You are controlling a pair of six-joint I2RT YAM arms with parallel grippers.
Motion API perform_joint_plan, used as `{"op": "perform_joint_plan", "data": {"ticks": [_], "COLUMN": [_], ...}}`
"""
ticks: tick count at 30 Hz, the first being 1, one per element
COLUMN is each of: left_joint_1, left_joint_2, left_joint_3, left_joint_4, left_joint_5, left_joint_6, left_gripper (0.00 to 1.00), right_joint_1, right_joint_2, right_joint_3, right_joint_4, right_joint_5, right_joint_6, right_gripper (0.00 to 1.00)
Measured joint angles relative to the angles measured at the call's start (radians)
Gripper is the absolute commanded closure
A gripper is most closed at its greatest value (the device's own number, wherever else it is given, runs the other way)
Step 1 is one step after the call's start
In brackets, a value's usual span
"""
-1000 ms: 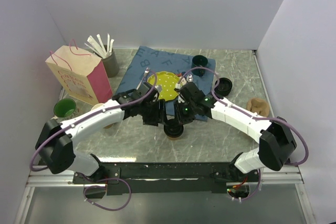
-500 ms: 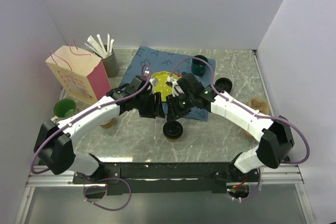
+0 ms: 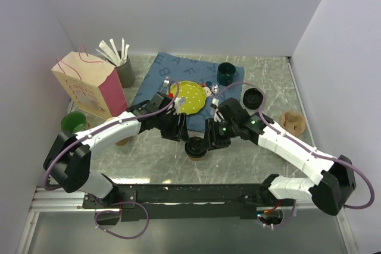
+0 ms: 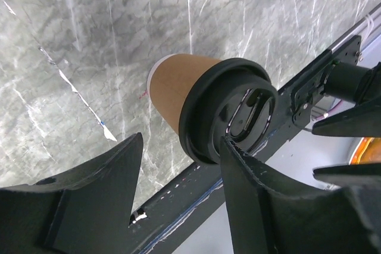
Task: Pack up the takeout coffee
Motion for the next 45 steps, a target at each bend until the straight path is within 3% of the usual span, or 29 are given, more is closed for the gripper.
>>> {"op": "perform_joint_plan", "data": {"ticks": [6, 32, 45], "left_joint_1": [0.001, -0.007, -0.008], "left_joint_2": [0.02, 0.029, 0.029], "left_joint_3": [-0.028, -0.068, -0.101], "left_joint_4": [0.035, 0.139, 0.194], "left_joint_5": [0.021, 0.043, 0.055], "left_joint_6": [0.0, -0.047, -0.096], "left_gripper": [0.42, 0.44, 0.45], "right_joint_1": [-0.004, -0.114, -0.148], "right_joint_2": [-0.032, 0.035, -0.029], "right_joint_3": [-0.137, -0.205, -0.35], "right_joint_4": [0.013, 0.131, 0.306], "right_joint_5": [-0.025, -0.055, -0.113], "right_joint_6": [0.095, 0.14, 0.231], "right_gripper": [0.55, 0.66, 0.69]}}
